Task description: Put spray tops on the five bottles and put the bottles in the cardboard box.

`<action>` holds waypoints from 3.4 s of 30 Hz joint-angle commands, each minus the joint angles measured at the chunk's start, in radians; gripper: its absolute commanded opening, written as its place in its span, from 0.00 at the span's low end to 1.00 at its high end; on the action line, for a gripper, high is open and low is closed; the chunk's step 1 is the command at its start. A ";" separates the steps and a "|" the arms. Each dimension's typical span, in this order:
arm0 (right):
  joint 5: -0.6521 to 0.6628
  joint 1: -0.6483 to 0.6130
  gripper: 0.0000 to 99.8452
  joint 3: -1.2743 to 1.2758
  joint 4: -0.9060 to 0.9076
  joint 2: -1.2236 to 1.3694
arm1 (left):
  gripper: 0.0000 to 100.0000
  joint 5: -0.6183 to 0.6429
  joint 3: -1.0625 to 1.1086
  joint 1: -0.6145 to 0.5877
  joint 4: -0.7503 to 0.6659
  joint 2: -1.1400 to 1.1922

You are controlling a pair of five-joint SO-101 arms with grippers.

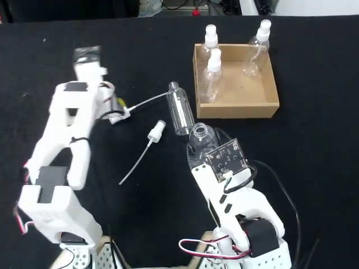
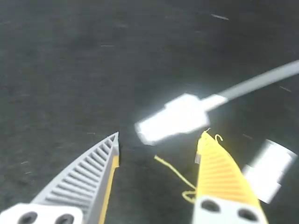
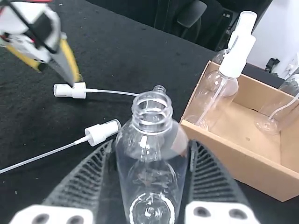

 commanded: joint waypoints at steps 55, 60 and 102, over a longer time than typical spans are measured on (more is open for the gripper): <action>0.006 -0.012 0.13 -0.005 -0.020 -0.096 | 0.26 0.319 -0.633 -0.274 0.365 0.227; 0.006 -0.012 0.13 -0.005 -0.020 -0.096 | 0.26 0.328 -0.633 -0.143 0.371 0.281; 0.006 -0.012 0.13 -0.004 -0.018 -0.096 | 0.26 0.741 -1.075 -0.174 0.244 0.743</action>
